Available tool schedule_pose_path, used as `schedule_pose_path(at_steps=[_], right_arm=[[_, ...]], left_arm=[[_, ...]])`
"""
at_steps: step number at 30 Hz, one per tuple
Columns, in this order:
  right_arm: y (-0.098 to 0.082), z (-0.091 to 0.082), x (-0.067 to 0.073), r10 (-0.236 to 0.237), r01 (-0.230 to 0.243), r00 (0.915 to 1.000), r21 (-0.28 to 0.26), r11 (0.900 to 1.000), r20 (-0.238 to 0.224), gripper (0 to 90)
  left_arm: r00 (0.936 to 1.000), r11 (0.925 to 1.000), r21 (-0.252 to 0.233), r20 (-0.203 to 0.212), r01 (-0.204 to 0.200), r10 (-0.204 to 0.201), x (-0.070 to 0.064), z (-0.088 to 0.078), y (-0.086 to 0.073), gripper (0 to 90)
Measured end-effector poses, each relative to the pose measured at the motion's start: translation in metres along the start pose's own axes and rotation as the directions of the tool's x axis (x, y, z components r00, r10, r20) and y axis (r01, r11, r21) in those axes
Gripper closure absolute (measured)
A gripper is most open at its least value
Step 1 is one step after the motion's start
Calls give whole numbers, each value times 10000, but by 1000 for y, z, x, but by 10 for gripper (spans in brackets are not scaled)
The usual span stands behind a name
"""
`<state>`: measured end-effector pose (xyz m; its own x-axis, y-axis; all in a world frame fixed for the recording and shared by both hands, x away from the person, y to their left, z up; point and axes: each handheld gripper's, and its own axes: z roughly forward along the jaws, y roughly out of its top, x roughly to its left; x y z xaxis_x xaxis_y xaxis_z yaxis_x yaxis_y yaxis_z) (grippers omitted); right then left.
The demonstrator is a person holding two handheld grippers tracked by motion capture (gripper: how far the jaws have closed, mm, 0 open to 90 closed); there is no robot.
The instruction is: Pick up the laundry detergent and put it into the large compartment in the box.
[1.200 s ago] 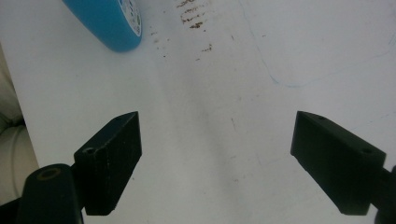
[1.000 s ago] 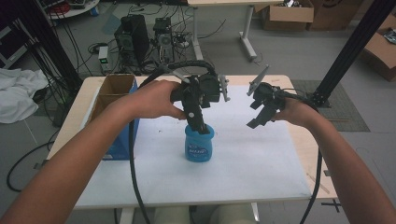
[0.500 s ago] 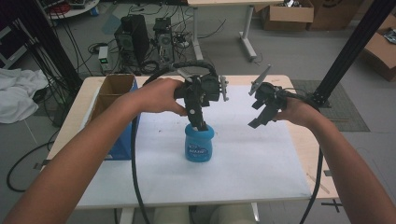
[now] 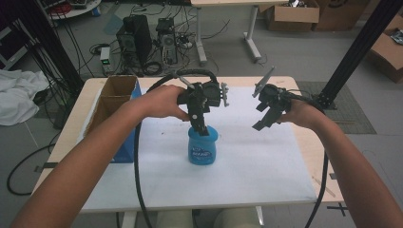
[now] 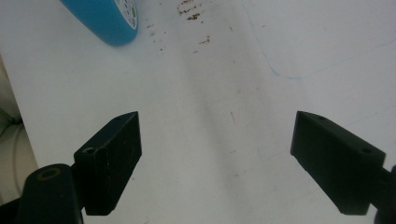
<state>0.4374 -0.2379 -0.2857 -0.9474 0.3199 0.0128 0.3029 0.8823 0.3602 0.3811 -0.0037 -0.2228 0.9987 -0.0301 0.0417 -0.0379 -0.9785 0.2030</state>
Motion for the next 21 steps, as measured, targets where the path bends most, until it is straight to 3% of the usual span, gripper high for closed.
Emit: schedule_pose_path(at_steps=[15,21], right_arm=[[0,0,-2,4,-4,10000,-27,10000,39,163],[0,1,-2,11,-10,10000,-40,10000,53,163]], left_arm=[[10000,9995,330,-16,-25,25,2,22,-1,200],[9999,9990,457,160,-31,23,1,35,-3,200]])
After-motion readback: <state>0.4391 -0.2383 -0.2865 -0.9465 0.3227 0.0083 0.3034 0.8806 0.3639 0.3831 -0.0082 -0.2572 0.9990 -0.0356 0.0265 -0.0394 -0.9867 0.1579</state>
